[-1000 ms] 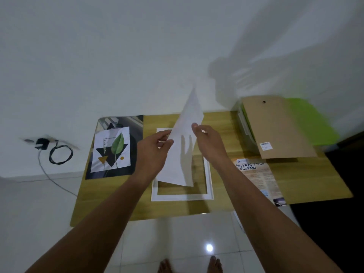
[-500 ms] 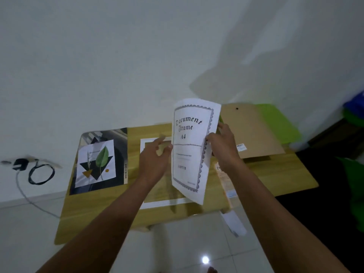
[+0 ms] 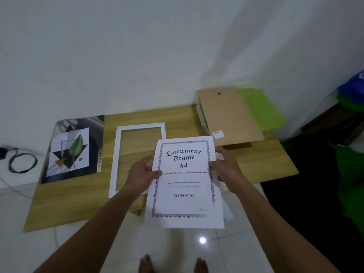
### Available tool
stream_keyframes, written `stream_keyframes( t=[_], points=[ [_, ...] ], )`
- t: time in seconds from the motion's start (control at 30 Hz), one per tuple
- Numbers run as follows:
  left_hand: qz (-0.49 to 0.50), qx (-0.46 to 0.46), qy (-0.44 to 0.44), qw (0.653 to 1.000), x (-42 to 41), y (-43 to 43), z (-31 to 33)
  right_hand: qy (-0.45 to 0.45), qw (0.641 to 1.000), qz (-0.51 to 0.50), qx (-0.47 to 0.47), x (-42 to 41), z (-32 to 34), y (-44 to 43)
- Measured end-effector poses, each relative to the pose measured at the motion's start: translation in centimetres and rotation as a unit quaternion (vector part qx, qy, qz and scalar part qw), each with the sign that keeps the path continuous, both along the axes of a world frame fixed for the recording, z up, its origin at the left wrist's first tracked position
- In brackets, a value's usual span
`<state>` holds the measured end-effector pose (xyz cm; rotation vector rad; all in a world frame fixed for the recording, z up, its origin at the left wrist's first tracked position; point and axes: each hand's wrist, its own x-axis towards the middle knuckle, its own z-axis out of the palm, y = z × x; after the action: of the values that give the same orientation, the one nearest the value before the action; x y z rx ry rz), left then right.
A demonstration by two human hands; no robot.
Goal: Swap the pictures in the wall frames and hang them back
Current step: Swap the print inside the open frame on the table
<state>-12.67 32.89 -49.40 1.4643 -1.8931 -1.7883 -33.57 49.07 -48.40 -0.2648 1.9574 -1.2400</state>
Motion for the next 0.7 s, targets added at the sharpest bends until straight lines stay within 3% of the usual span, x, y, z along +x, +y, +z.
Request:
stream_keyframes(
  t=[0.43, 0.7],
  points=[
    [0.003, -0.088, -0.134, 0.987, -5.5, 7.3, -5.9, 0.095, 0.985, 0.097, 0.106, -5.1, -7.7, 5.3],
    [0.025, -0.060, -0.123, 0.990, -8.6, 7.5, -7.0, 0.192, 0.974, 0.061, 0.108, -7.1, -9.0, 4.7]
  ],
)
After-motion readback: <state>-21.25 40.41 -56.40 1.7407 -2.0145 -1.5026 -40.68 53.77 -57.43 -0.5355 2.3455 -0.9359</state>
